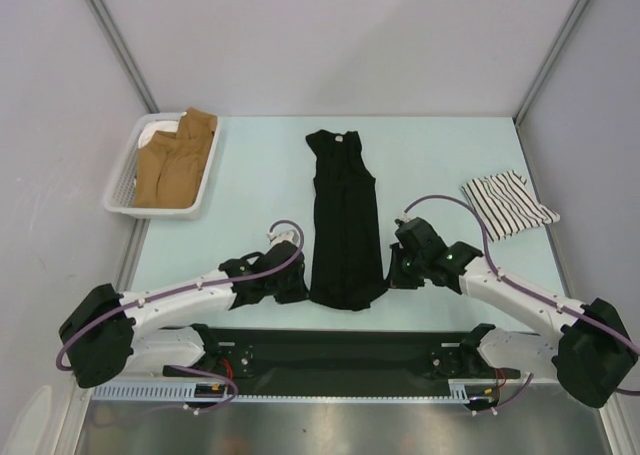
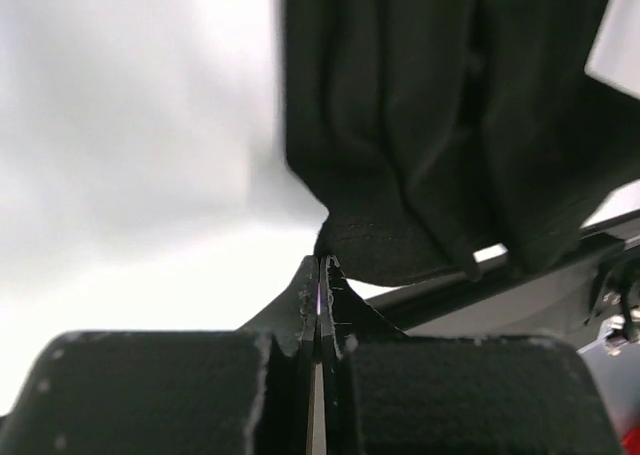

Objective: Fold and stack the tank tops
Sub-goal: Fold the tank top

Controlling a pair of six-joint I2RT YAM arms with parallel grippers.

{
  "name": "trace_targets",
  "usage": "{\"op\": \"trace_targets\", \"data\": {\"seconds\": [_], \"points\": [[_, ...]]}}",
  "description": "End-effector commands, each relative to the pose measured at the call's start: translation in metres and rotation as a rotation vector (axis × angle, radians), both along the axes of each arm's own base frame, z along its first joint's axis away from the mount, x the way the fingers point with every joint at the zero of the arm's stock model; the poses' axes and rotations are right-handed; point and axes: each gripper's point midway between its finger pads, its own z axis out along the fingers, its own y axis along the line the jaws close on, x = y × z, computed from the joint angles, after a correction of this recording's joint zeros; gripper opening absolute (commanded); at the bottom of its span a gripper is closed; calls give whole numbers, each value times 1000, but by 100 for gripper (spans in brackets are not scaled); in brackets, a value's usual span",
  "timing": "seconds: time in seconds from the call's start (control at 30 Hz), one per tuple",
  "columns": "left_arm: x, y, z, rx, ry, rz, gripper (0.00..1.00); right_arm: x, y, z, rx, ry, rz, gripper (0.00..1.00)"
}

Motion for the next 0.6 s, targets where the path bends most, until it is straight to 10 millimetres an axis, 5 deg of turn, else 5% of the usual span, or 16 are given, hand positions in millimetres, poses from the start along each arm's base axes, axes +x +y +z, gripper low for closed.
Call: {"op": "trace_targets", "data": {"seconds": [0.0,0.3,0.57], "points": [[20,-11,22,-21,-52,-36,0,24,10,25,30,-74,13,0],[85,-1,75,-30,-184,25,0,77,13,54,29,-150,-2,0],[131,-7,96,-4,-237,24,0,128,14,79,23,-222,-24,0]]}}
